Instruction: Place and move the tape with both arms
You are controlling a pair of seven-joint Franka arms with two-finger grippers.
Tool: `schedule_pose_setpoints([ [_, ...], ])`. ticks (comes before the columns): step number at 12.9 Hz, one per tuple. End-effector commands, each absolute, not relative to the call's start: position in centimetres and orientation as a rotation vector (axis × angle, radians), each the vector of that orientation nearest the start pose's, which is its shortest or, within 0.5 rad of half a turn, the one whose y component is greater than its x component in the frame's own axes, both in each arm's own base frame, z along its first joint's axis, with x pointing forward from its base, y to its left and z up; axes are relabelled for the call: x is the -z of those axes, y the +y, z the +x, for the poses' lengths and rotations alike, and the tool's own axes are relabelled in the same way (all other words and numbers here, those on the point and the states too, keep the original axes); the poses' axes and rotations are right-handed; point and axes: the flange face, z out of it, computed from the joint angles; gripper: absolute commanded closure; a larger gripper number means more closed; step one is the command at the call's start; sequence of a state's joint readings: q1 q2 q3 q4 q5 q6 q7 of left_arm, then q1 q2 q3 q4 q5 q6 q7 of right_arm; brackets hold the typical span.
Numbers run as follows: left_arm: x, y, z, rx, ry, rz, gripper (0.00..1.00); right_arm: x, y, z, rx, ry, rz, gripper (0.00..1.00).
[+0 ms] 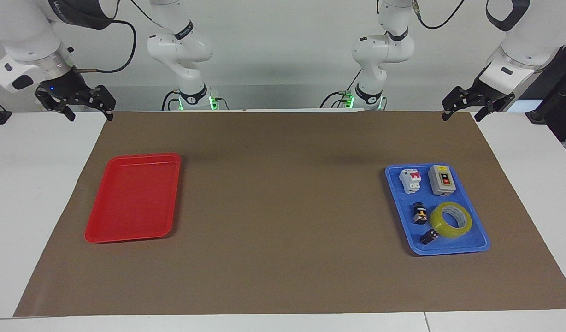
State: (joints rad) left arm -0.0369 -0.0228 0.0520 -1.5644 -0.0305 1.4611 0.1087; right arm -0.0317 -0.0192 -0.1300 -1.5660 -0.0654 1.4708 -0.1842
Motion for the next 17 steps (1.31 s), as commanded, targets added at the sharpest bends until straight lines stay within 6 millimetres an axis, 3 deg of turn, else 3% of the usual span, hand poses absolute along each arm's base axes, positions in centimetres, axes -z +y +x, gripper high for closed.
schedule_pose_setpoints([
  [1, -63.2, 0.8, 53.1, -0.124, 0.156, -3.153, 0.0, -63.2, -9.6, 53.1, -0.111, -0.052, -3.171, 0.0],
  [6, -62.8, 1.7, 53.5, -0.105, 0.122, -3.153, 0.0, -63.2, -9.5, 53.1, -0.113, -0.061, -3.17, 0.0],
  [8, -62.1, 3.2, 54.2, -0.086, 0.064, -3.154, 0.0, -63.2, -9.7, 53.1, -0.111, -0.056, -3.17, 0.0],
  [10, -61.1, 3.5, 55.4, -0.081, -0.012, -3.155, 0.0, -63.2, -9.6, 53.1, -0.114, -0.059, -3.17, 0.0],
  [12, -59.6, 3.7, 56.7, -0.072, -0.075, -3.154, 0.0, -63.2, -9.5, 53.1, -0.113, -0.061, -3.17, 0.0],
  [14, -57.7, 4.2, 58.3, -0.048, -0.264, -3.14, 0.0, -63.2, -9.5, 53.1, -0.113, -0.059, -3.17, 0.0],
  [17, -52.6, 4.5, 62.0, -0.055, -0.4, -3.115, 0.0, -63.1, -9.5, 53.1, -0.116, -0.059, -3.17, 0.0],
])
